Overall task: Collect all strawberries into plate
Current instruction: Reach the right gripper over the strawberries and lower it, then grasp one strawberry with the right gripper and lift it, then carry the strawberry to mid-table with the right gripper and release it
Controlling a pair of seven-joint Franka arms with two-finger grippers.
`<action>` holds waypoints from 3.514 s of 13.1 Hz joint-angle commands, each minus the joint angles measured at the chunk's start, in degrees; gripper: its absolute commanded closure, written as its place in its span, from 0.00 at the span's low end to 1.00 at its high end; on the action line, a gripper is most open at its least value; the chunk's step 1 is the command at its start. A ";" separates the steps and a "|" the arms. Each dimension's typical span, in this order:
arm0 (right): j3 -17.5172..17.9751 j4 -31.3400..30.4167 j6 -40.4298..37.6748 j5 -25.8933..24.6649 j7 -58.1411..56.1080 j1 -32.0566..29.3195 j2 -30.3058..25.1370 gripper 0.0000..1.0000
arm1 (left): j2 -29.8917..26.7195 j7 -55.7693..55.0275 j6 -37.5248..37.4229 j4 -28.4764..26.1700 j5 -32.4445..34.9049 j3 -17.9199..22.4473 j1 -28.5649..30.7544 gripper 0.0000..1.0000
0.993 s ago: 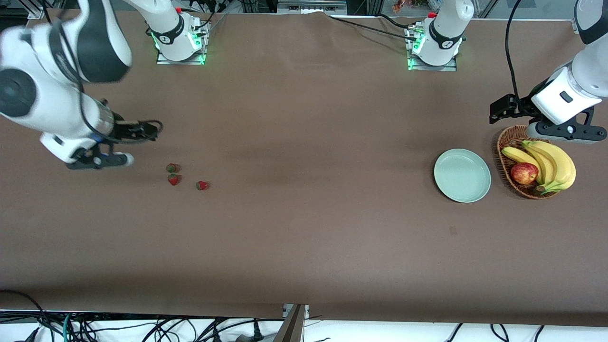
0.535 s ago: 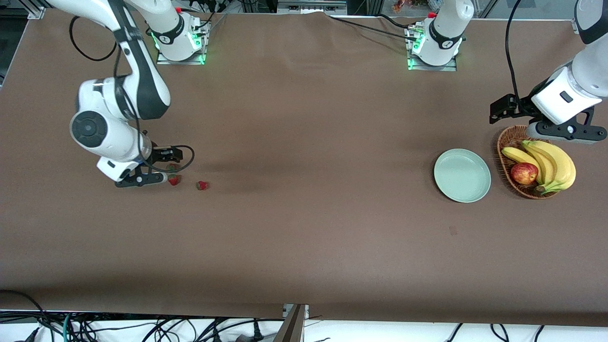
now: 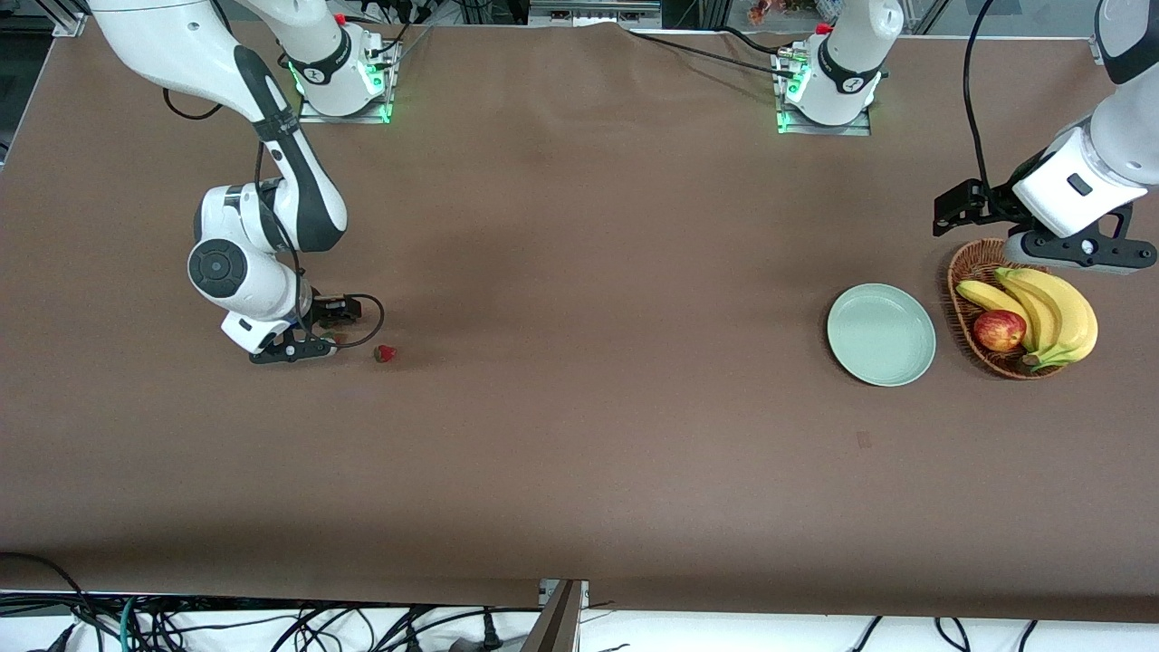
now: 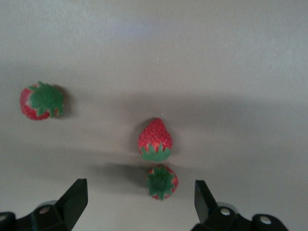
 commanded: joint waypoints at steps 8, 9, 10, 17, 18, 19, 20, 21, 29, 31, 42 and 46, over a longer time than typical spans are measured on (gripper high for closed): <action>0.42 2.61 4.75 0.11 -1.72 -1.41 5.14 0.43 | 0.56 0.43 -1.22 1.59 -1.10 -0.28 0.34 0.00; 0.42 2.61 5.02 0.19 -1.72 -1.67 5.23 0.44 | 0.56 0.43 -1.22 1.59 -1.01 -0.28 0.34 0.00; 0.42 2.70 5.11 0.20 -1.63 -1.76 5.23 0.52 | 0.65 0.43 -1.22 1.59 -1.01 -0.19 0.34 0.00; 0.86 14.17 -10.30 1.07 -1.11 -0.98 4.26 0.93 | 0.65 0.43 -1.22 1.59 -1.10 -0.19 0.52 0.00; 1.47 18.74 -15.49 4.21 -1.02 -0.54 4.35 0.93 | 0.65 0.43 -1.22 1.59 -1.01 -0.19 0.43 0.00; 2.09 22.70 -19.11 7.46 -0.41 0.42 4.70 0.93 | 0.65 0.43 -1.22 1.59 -1.01 -0.19 0.43 0.00; 2.09 25.61 -20.80 9.06 2.30 1.83 5.05 0.93 | 0.65 0.43 -1.13 1.59 -1.01 -0.19 0.43 0.00; 2.09 27.12 -21.43 9.33 6.24 3.49 5.23 0.92 | 0.65 0.43 -1.13 1.59 -1.01 -0.19 0.52 0.00; 2.18 47.85 -16.54 19.17 47.62 26.51 18.92 0.90 | 0.65 -0.36 2.73 -2.01 -1.71 -0.19 0.70 0.00; 2.27 48.58 -7.68 20.40 56.60 31.78 21.13 0.88 | 0.56 -0.36 5.79 -4.72 -1.71 -0.19 0.52 0.00; 0.17 47.53 26.82 18.92 78.97 47.10 32.66 0.23 | 1.35 -0.36 13.98 -12.03 -1.19 -0.28 -0.09 0.00; -2.74 47.52 9.33 18.91 70.06 43.17 27.40 0.23 | 1.53 -0.45 16.70 -14.57 -1.19 -0.28 -0.18 0.00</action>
